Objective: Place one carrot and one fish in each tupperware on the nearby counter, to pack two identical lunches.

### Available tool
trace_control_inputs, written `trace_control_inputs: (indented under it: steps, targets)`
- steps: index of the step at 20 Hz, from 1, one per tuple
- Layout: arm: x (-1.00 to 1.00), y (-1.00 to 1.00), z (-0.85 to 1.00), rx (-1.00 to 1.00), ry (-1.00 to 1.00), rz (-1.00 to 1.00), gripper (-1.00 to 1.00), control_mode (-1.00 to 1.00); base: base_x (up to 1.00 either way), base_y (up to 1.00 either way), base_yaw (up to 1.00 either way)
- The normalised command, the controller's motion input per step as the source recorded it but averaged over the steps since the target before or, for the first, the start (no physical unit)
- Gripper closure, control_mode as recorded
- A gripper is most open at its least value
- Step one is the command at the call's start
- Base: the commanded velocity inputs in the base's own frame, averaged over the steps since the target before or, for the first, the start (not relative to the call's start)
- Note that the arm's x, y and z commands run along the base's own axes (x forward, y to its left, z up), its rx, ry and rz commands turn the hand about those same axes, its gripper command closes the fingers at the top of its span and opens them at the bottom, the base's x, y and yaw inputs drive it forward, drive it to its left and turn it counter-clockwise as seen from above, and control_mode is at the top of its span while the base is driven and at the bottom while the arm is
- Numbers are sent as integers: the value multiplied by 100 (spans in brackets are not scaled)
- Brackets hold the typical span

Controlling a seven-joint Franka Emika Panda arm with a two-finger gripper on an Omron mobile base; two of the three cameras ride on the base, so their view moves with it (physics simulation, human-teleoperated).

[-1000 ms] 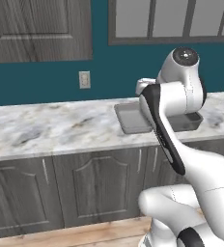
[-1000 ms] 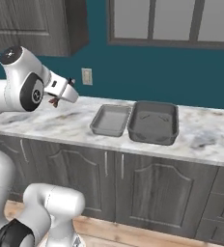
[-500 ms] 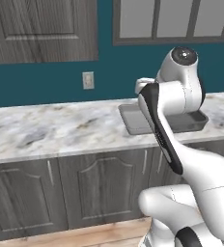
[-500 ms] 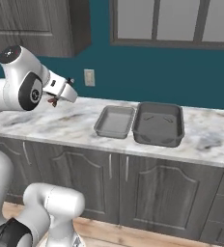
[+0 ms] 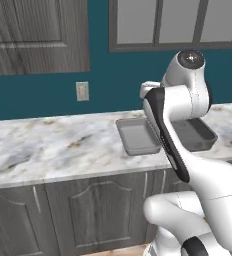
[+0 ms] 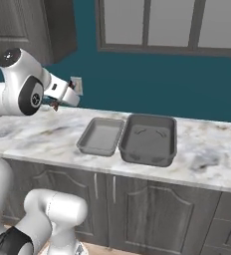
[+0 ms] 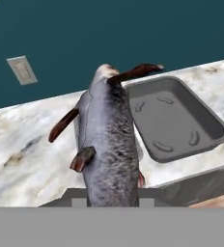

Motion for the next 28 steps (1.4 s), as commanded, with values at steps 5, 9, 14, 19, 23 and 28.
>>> trace_control_inputs:
  steps: [5,9,14,19,23,28]
  targets:
    - [0,0,0,0,0,0,100,100,66,-45,0]
    - [0,0,0,0,0,0,100,100,86,-8,0]
    - [0,0,0,0,0,0,100,100,80,0,0]
    - [0,0,0,0,0,0,100,100,38,0,0]
    - [0,0,-21,0,11,0,100,-100,0,0,0]
    - [-18,8,-39,0,15,12,100,-100,0,0,0]
